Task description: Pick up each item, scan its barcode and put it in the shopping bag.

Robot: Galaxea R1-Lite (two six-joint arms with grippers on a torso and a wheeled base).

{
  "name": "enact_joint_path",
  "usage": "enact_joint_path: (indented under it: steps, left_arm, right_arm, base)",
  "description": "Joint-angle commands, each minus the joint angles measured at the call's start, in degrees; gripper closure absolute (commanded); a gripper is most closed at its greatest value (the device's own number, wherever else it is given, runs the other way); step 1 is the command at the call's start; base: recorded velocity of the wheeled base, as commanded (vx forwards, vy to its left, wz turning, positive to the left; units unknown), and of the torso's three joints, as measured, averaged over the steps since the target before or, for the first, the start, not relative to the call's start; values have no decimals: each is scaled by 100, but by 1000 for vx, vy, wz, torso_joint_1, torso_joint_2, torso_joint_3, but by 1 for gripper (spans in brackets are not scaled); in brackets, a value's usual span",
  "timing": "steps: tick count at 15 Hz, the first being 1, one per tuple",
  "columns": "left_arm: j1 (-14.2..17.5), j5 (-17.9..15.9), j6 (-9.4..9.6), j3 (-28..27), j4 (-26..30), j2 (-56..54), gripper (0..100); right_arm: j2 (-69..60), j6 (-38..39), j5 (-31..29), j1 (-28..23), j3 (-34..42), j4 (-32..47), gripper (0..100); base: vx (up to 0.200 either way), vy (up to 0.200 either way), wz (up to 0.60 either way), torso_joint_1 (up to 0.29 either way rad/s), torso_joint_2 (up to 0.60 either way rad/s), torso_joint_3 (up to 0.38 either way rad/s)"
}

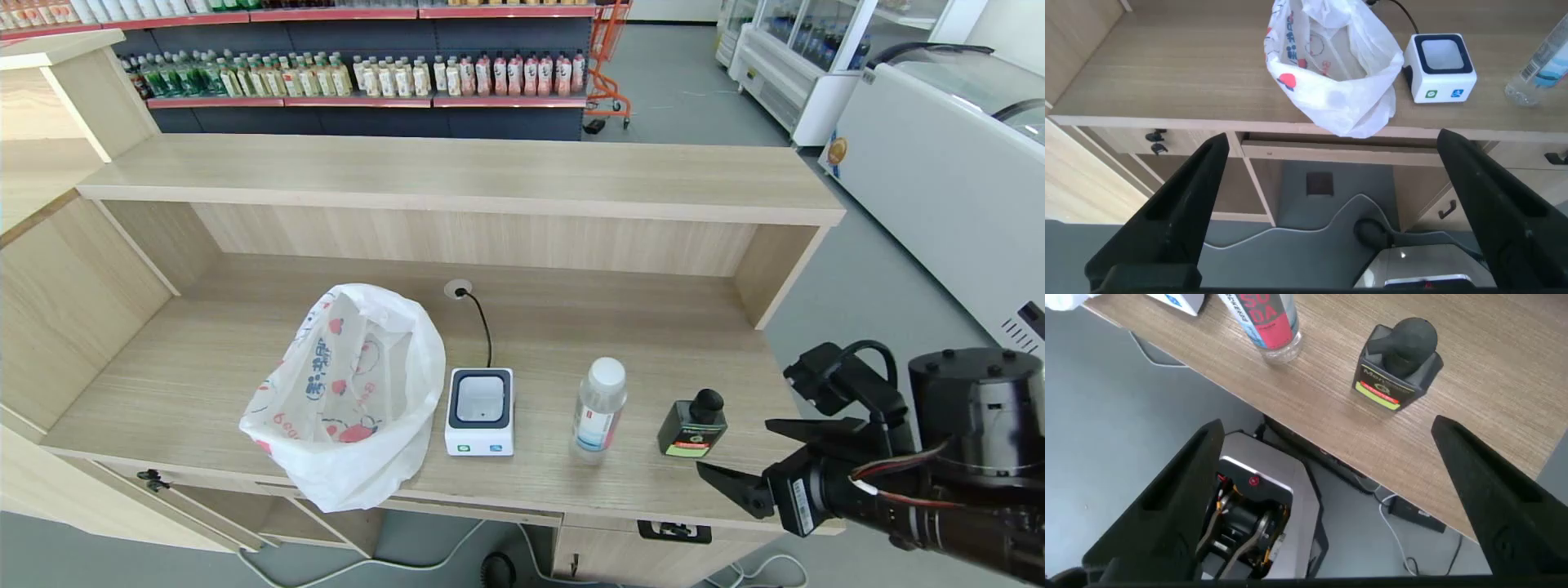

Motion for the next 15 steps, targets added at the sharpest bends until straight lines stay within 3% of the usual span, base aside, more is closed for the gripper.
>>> enact_joint_path:
  steps: [1, 8, 15]
  left_arm:
    - [0, -1, -1, 0, 2, -2, 0]
    - [0, 8, -1, 0, 2, -2, 0]
    - [0, 8, -1, 0, 2, -2, 0]
  right_arm:
    - [831, 111, -4, 72, -2, -528, 0]
    - [2413, 392, -4, 590, -354, -2391, 0]
    - [3081, 331, -30, 599, -749, -2928, 0]
  base:
    - [0, 0, 0, 0, 0, 0]
    - [0, 0, 0, 0, 0, 0]
    - [0, 0, 0, 0, 0, 0]
